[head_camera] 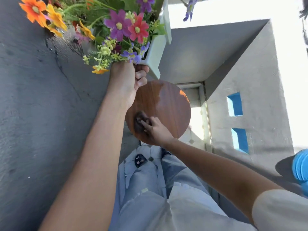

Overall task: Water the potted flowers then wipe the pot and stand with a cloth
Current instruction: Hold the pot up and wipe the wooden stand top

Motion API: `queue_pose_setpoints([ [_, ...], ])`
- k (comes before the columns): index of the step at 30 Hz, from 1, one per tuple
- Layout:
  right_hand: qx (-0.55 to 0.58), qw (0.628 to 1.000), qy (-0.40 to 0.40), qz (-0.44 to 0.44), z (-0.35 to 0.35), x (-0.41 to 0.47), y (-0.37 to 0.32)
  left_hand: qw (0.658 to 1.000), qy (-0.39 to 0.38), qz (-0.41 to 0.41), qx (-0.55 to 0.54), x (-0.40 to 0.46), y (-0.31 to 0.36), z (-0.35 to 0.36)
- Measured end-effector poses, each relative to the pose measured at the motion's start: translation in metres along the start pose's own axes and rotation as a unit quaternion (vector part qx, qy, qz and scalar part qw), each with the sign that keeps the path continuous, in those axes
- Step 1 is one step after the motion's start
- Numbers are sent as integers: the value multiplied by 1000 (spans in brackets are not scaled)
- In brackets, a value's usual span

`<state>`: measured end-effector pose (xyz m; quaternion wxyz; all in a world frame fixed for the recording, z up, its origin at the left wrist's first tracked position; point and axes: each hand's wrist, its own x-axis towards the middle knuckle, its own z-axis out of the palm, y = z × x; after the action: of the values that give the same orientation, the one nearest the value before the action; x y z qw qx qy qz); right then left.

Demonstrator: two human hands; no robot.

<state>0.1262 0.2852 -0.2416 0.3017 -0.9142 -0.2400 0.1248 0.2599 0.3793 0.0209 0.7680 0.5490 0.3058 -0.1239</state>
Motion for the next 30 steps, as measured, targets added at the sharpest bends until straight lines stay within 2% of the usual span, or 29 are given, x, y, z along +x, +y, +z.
queue_pose_setpoints([
  [3, -10, 998, -31, -60, -2, 50, -23, 1000, -4, -2, -2, 2, 1, -1],
  [5, -16, 998, -35, -46, -8, 88, -18, 1000, -6, -2, -2, 3, 1, -2],
  [8, -19, 996, 34, 75, -31, 125, 18, 1000, 10, 9, 10, 2, -1, -2],
  [11, 1, 961, 157, 227, -53, 118, 59, 1000, 19, 17, 15, 0, -4, -4],
  [13, -5, 944, 193, 267, -57, 95, 68, 999, 22, 16, 18, -2, -8, -6],
  [14, -3, 945, 193, 263, -53, 82, 65, 999, 22, 15, 18, -3, -10, -6],
  [16, 2, 966, 164, 200, -39, 51, 50, 1000, 19, 13, 14, -5, -15, -5],
  [18, 2, 993, 81, 86, -21, 15, 30, 1000, 15, 9, 9, -6, -22, -6],
  [20, -12, 1000, -14, -23, -11, -18, 21, 1000, 13, 8, 17, -7, -31, -9],
  [22, -29, 996, -55, -57, -17, -36, 35, 1000, 12, 3, 25, -9, -40, -14],
  [24, -29, 1000, 2, 10, -35, -38, 59, 1000, 9, 0, 30, -13, -50, -17],
  [27, 5, 973, 116, 201, -70, -39, 92, 997, 22, 10, 70, -23, -69, -20],
  [28, 9, 967, 119, 227, -75, -43, 95, 996, 28, 12, 79, -27, -76, -20],
  [30, 11, 975, 93, 202, -73, -57, 89, 996, 44, -1, 79, -35, -92, -18],
])
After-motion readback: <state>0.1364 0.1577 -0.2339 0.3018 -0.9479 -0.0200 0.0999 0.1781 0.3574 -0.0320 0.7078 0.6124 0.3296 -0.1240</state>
